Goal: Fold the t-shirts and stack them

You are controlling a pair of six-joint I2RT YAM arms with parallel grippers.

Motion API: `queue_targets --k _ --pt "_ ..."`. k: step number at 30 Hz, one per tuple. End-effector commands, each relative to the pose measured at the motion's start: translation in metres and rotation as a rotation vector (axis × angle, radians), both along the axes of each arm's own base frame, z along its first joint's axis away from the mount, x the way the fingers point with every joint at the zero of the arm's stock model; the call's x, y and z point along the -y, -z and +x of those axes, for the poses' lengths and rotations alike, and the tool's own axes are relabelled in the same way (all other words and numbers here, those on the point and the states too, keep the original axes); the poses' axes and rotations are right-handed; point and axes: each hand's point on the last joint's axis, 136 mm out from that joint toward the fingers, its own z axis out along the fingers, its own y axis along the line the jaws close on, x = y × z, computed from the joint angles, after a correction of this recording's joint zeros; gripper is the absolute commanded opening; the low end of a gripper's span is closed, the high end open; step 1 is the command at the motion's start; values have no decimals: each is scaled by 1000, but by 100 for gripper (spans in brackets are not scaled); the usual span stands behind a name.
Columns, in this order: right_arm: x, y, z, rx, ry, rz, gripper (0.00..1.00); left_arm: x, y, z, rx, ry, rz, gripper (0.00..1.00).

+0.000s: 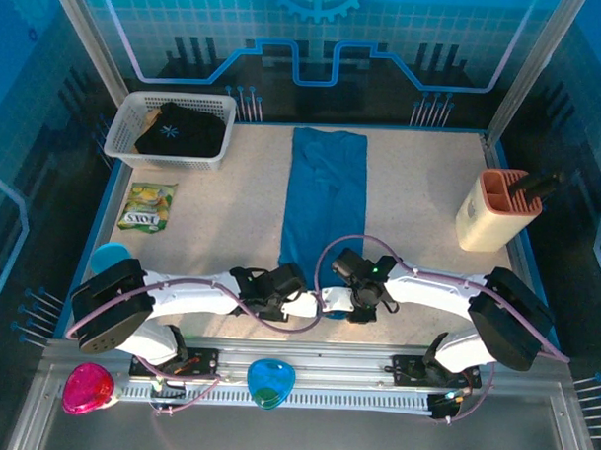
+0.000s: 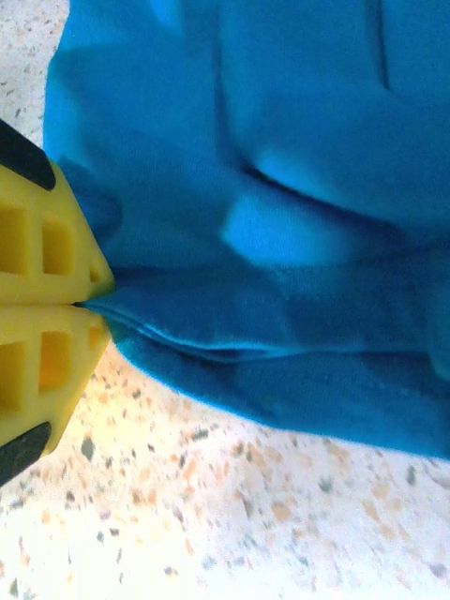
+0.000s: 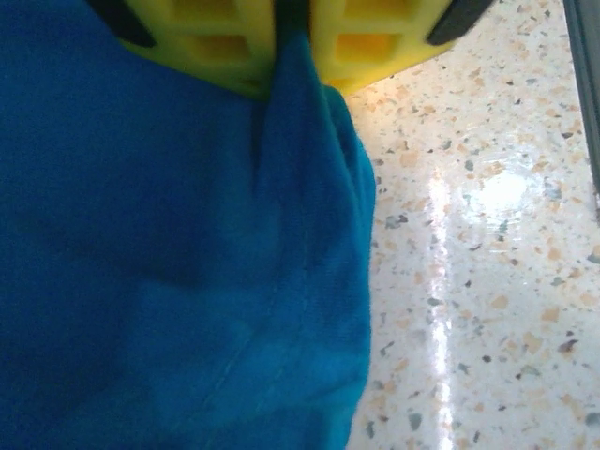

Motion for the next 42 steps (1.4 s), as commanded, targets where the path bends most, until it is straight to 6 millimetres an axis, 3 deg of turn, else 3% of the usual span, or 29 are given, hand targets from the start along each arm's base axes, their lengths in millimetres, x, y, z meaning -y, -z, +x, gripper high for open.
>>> queue_targets --k 1,3,8,11,16,25,32,42 --pt "-2 -4 25 117 27 19 6 -2 -6 -8 13 -37 -22 0" --pt "0 -8 25 125 24 17 0 -1 -14 -9 24 -50 -40 0" --pt "1 -30 30 190 32 51 0 -1 -47 -2 100 -84 -132 0" --pt "-2 -50 43 275 61 100 0 -1 -72 12 176 -110 -198 0" --pt "0 -79 81 429 176 144 0 -2 -101 40 230 -174 -303 0" --pt "28 -126 177 675 506 155 0 -3 -139 131 327 -309 -402 0" --pt "30 -132 226 733 577 178 0 13 -128 191 326 -322 -377 0" --pt "33 -102 270 738 613 141 0 7 -92 253 352 -382 -278 0"
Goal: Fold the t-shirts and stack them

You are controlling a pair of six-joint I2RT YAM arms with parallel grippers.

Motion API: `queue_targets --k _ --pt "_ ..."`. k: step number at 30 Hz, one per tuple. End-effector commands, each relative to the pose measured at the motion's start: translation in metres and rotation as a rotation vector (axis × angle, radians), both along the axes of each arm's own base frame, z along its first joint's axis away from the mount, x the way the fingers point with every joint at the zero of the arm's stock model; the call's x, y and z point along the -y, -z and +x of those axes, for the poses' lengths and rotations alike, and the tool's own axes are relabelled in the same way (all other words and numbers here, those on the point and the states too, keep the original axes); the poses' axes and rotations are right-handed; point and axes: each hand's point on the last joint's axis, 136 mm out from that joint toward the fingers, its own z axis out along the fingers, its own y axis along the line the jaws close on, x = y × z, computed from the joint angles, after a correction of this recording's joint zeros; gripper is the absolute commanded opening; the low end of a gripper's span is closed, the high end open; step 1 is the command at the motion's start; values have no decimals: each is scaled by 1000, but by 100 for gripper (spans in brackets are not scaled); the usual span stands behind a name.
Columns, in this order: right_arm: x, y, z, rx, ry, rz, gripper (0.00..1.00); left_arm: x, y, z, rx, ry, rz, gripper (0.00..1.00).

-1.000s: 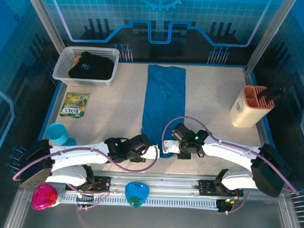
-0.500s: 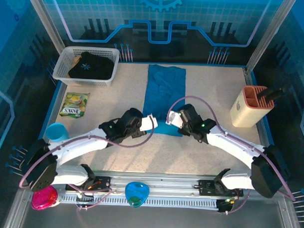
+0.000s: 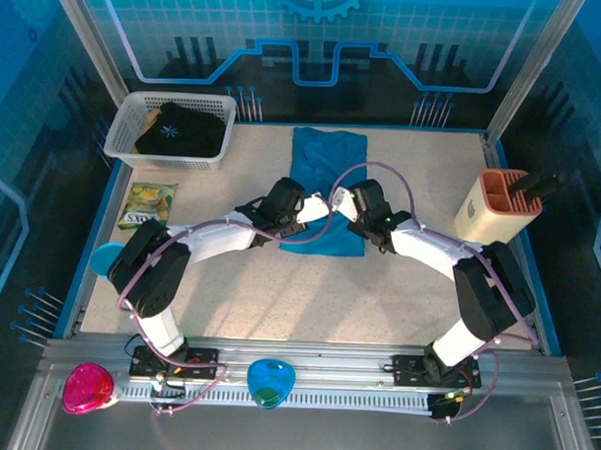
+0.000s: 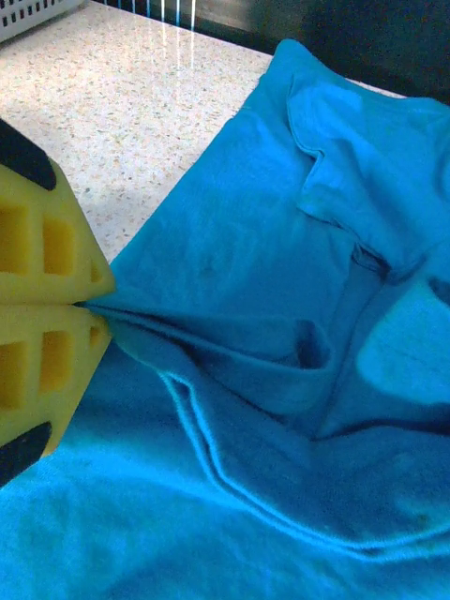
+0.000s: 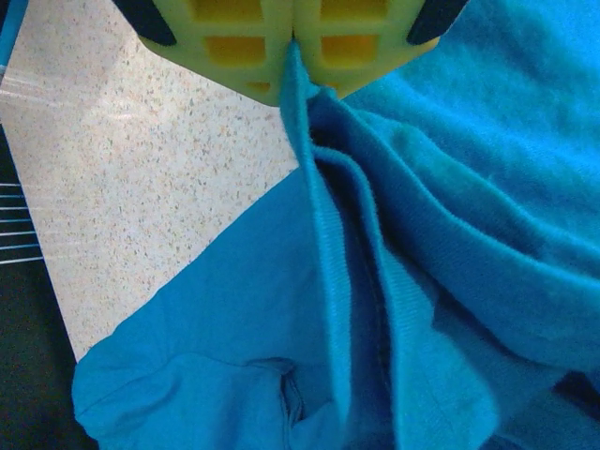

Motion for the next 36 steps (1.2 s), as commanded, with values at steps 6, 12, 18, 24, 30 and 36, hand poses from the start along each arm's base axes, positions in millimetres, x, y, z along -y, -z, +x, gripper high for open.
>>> queue_targets --k 6,12,18,24,30,36 --pt "2 -6 41 76 63 26 0 -4 -2 57 94 -51 8 0" --pt "2 13 52 43 90 8 0 -6 15 76 98 -58 26 0" --pt "6 28 60 16 136 -9 0 -2 27 85 97 -53 12 0" --pt "8 34 65 -1 180 -17 0 4 27 94 139 -41 -13 25" --pt "9 32 70 2 214 3 4 8 22 102 190 -36 -23 51" --pt "14 15 73 38 248 21 42 -6 -20 115 345 -145 -82 77"
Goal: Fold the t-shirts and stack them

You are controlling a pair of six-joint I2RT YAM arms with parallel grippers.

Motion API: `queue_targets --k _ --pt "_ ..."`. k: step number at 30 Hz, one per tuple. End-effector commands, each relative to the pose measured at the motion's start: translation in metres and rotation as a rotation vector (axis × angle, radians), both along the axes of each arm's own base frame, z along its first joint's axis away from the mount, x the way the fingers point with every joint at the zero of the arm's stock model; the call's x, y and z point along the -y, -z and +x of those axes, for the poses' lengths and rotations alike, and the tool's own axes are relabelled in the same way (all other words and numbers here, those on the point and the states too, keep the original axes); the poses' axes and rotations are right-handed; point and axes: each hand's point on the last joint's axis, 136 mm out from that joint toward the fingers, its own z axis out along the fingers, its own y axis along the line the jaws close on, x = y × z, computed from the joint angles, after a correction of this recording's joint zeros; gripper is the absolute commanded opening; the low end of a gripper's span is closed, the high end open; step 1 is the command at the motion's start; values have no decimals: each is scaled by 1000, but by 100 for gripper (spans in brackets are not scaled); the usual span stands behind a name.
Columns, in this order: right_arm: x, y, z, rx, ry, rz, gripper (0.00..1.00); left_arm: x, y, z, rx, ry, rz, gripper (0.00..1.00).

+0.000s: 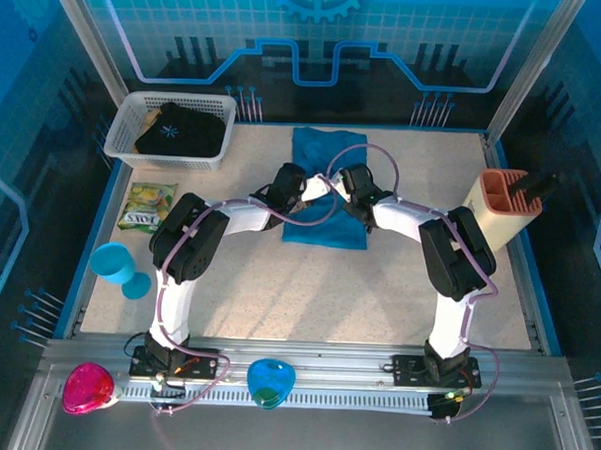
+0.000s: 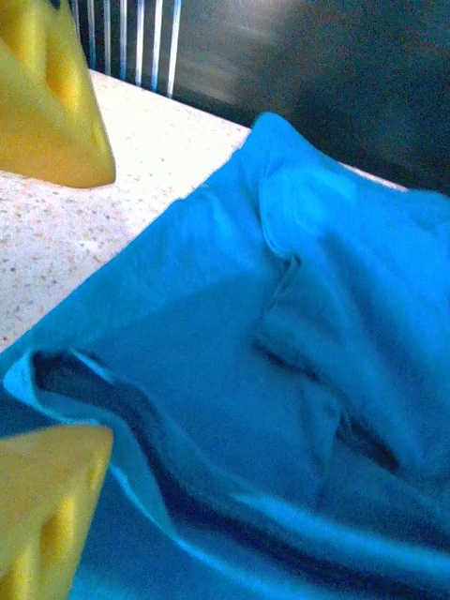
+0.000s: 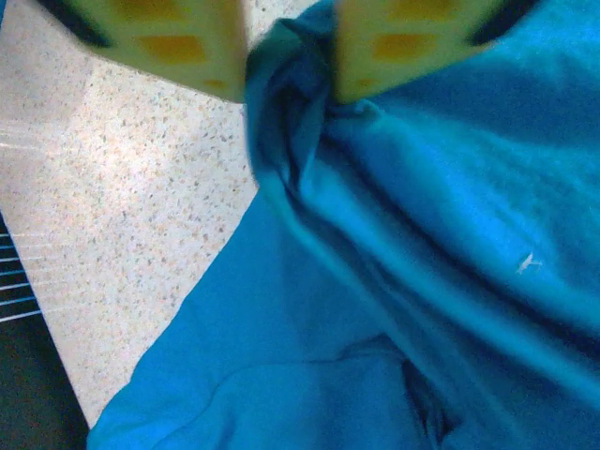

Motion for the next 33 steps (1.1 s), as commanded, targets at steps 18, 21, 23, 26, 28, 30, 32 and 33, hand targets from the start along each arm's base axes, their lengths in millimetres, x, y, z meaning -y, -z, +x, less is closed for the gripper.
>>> queue_targets --k 18,21,23,26,28,30,32,33 --pt "13 -99 -55 131 -270 128 58 -39 -168 -73 316 126 -241 99" --pt "0 -82 -91 25 -505 68 59 -24 -142 -121 192 367 -149 94" --pt "-6 -69 -115 -55 -640 36 60 -22 -129 -137 81 430 -109 91" --pt "-11 -55 -134 -148 -732 38 62 -25 -101 -159 -120 511 8 87" --pt "-15 -45 -142 -209 -766 45 64 -28 -83 -167 -191 540 90 86" --pt "-18 -34 -147 -259 -788 36 66 -30 -64 -171 -215 576 171 86" --pt "-21 -20 -148 -303 -798 12 69 -29 -47 -174 -238 606 225 86" --pt "-22 -14 -148 -319 -797 6 70 -27 -42 -174 -246 615 237 86"
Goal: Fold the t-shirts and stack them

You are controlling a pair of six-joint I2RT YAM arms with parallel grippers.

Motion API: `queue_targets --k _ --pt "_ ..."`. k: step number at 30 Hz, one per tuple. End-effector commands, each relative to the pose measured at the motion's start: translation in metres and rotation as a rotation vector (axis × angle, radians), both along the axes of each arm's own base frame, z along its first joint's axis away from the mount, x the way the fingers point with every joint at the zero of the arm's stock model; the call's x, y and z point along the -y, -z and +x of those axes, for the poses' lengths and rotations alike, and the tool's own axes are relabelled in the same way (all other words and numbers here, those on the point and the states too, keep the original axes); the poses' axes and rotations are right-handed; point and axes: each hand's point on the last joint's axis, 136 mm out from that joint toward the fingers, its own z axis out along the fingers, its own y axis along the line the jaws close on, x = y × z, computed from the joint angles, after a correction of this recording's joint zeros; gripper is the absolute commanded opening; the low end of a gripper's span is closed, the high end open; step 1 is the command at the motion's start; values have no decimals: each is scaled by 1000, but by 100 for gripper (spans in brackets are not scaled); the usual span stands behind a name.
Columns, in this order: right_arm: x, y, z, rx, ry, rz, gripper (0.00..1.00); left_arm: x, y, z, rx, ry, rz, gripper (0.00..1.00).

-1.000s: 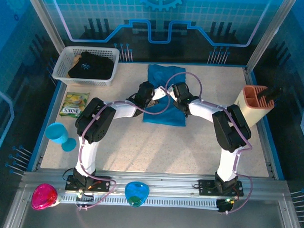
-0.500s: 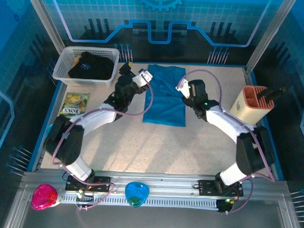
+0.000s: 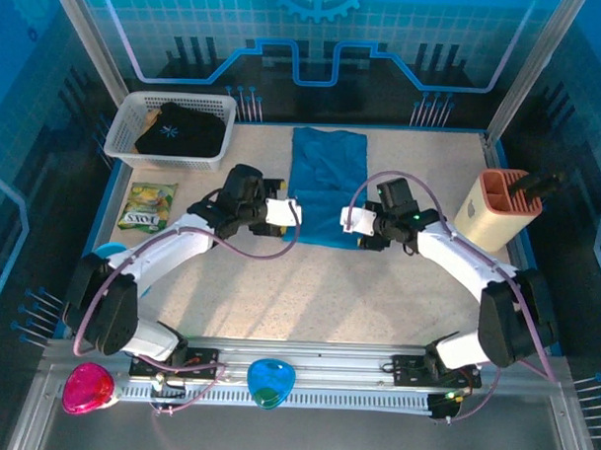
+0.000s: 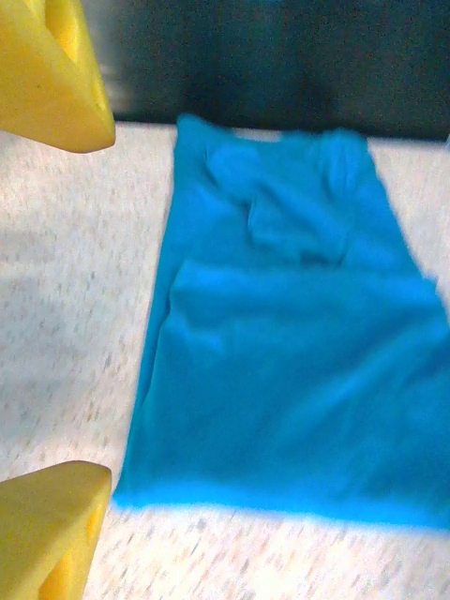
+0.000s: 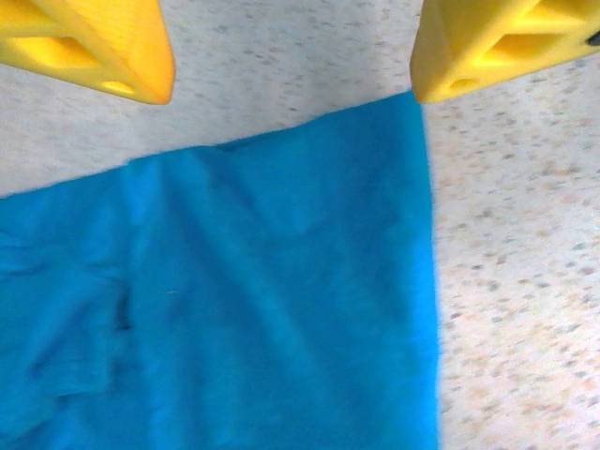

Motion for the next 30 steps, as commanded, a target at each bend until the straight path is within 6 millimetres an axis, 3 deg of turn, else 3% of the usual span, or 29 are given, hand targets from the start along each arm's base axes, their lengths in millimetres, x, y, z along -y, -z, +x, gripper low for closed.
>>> queue_targets --k 1,9,30 --pt "-10 23 -14 -101 -89 -49 70 4 42 -25 -107 125 138 86" --pt "-13 51 -6 -150 -89 -93 69 26 80 -25 -150 176 209 83" --pt "-6 78 2 -271 -145 -224 65 28 119 -25 -370 205 316 78"
